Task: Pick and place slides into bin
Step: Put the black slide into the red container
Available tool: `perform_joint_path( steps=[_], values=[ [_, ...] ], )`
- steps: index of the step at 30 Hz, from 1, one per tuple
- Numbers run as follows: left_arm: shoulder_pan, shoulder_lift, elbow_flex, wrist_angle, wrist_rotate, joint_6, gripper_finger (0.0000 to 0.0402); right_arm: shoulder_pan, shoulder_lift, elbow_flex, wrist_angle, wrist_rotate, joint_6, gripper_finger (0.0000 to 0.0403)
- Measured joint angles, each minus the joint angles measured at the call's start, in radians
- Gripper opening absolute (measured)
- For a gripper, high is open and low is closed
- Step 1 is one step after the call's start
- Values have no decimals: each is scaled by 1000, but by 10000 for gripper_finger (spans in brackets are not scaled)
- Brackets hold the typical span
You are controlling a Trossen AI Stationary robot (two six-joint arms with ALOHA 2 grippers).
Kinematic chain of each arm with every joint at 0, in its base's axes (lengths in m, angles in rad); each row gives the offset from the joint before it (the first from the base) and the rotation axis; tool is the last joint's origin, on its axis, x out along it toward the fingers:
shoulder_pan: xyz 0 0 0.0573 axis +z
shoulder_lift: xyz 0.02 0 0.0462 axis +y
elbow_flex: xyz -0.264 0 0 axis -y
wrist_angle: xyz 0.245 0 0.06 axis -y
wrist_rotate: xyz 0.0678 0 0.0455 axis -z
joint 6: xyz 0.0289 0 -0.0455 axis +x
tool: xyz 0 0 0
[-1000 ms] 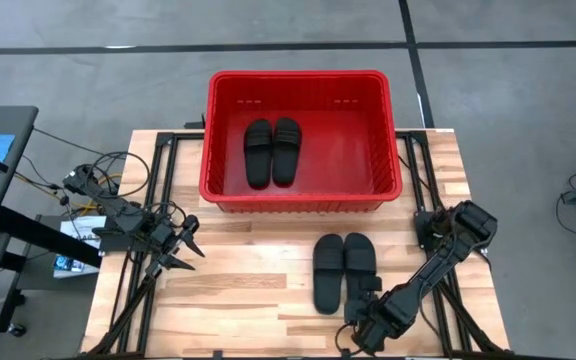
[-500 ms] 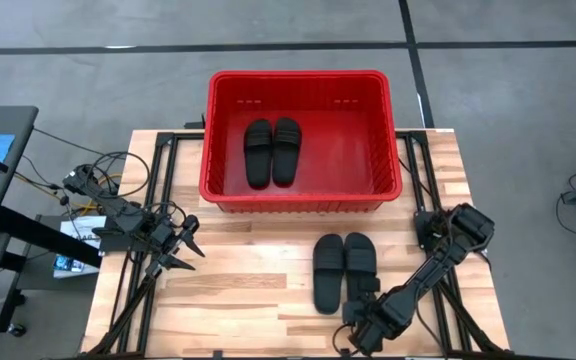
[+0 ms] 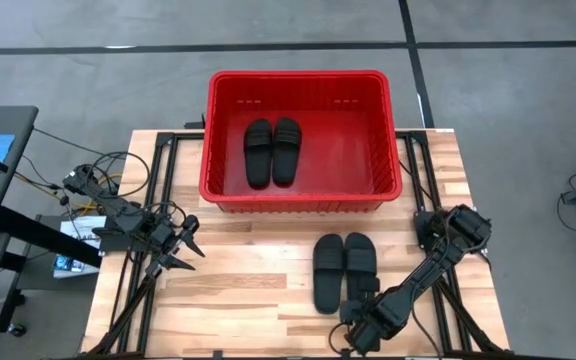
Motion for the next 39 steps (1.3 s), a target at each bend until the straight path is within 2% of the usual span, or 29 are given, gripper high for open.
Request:
perform_joint_path(
  steps=[15, 21, 28, 39],
  values=[
    [0, 0, 0, 0, 0, 0, 178, 14, 16, 212, -152, -3, 53, 1],
    [0, 0, 0, 0, 0, 0, 178, 35, 15, 308, -275, -17, 81, 0],
    [0, 0, 0, 0, 0, 0, 178, 64, 14, 491, -453, -32, 106, 0],
    [0, 0, 0, 0, 0, 0, 178, 79, 11, 811, -565, -24, 71, 0]
  ],
)
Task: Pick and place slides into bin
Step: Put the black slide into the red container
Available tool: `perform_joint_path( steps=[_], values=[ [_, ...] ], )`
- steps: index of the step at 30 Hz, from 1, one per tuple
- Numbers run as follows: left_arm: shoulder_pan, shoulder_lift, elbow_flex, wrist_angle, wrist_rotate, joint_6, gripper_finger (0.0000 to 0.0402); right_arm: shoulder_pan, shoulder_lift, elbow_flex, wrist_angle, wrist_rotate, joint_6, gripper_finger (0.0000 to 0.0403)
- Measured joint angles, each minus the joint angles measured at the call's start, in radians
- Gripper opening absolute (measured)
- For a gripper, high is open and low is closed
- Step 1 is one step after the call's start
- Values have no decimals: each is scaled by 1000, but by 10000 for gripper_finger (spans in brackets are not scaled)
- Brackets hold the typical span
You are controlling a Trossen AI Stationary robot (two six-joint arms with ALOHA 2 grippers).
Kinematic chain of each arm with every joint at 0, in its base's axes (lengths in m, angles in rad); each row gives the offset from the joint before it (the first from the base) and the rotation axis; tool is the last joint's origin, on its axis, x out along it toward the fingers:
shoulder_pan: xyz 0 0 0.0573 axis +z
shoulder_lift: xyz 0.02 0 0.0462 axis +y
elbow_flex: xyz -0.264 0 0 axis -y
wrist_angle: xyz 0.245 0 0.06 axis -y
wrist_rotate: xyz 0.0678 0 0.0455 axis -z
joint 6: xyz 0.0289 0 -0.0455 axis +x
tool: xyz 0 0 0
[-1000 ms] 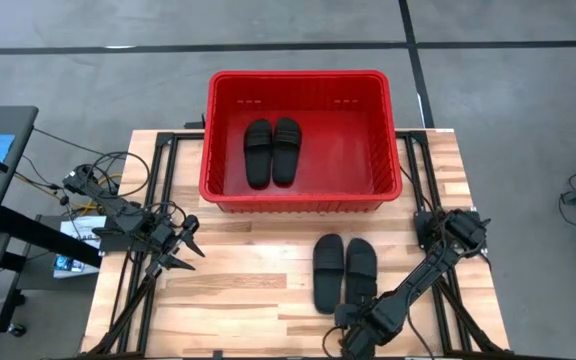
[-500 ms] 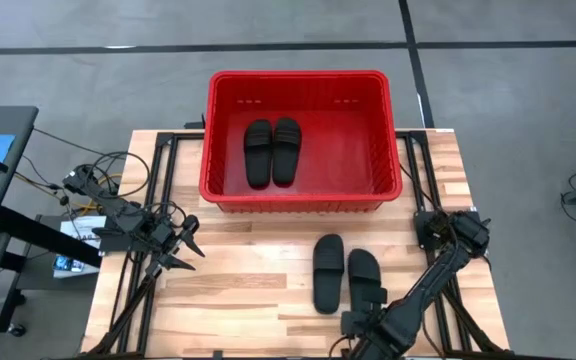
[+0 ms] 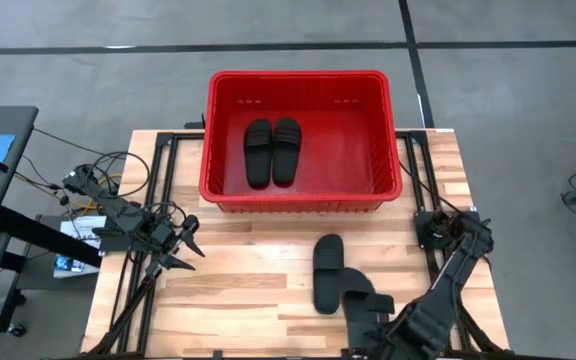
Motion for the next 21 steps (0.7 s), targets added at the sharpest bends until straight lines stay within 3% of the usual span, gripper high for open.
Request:
perform_joint_path(
  steps=[6, 11, 21],
  values=[
    [0, 0, 0, 0, 0, 0, 178, 0, 0, 151, -12, 10, -104, 0],
    [0, 0, 0, 0, 0, 0, 178, -19, 0, 256, -37, 79, -181, 0],
    [0, 0, 0, 0, 0, 0, 178, -125, -73, 255, -34, 241, -407, 0]
  ],
)
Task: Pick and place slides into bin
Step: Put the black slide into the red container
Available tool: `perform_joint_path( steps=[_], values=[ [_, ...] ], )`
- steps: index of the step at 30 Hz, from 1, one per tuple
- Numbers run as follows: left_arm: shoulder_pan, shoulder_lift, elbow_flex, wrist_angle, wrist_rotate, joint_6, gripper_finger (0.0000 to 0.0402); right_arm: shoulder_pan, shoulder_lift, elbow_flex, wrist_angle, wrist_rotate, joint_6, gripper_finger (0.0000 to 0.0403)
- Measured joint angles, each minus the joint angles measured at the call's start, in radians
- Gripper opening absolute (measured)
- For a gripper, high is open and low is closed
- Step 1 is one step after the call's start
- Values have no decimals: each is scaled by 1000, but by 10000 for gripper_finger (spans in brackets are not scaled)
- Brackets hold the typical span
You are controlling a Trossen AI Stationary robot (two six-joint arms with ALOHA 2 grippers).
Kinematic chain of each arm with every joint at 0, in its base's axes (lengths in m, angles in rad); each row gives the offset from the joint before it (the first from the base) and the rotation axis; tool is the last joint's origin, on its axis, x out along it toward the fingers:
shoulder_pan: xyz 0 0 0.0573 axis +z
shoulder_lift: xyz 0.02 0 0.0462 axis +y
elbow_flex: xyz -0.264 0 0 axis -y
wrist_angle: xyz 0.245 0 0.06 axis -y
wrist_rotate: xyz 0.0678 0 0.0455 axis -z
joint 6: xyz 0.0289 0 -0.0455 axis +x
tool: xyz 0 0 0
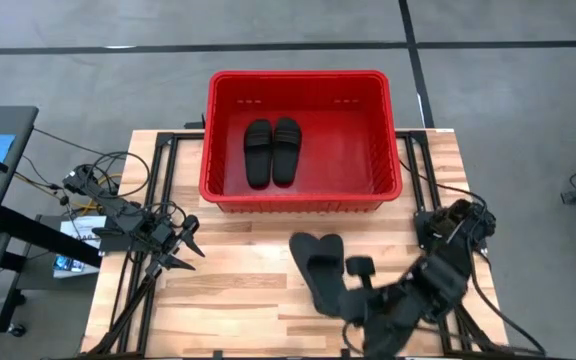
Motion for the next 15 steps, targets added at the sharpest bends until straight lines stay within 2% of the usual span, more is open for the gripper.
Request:
perform_joint_path(
  steps=[9, 15],
  values=[
    [0, 0, 0, 0, 0, 0, 178, -169, -65, 0, -4, 154, -243, 0],
    [0, 0, 0, 0, 0, 0, 178, -332, -82, 0, -53, 192, -395, 0]
  ],
)
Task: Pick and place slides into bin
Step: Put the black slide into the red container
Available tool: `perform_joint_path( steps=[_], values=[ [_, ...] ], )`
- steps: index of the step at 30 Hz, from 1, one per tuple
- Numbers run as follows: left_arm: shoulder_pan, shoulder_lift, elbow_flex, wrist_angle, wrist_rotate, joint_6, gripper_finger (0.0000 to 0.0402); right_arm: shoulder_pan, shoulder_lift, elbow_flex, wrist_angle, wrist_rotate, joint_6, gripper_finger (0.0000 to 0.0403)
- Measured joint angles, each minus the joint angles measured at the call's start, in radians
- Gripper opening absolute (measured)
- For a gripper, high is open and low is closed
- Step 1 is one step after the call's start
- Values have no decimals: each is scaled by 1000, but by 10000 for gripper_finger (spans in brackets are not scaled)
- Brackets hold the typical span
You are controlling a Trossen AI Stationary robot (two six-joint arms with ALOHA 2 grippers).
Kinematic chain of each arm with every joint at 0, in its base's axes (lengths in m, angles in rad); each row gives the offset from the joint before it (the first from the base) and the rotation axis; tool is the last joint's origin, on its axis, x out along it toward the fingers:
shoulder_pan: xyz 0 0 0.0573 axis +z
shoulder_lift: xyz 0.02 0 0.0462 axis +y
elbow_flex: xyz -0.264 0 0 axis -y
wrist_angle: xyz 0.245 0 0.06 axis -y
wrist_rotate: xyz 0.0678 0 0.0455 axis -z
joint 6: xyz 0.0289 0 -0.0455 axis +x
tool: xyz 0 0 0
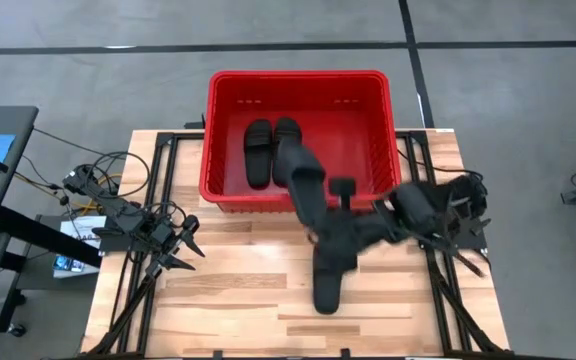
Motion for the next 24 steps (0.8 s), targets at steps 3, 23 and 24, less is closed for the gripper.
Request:
perform_joint_path(
  steps=[3, 23, 24],
  values=[
    [0, 0, 0, 0, 0, 0, 178, -99, 0, -1, -56, 0, -83, 0],
    [0, 0, 0, 0, 0, 0, 178, -732, 3, -49, -83, -142, -518, 0],
    [0, 0, 0, 0, 0, 0, 178, -744, 3, -63, -83, -142, -526, 0]
  ],
)
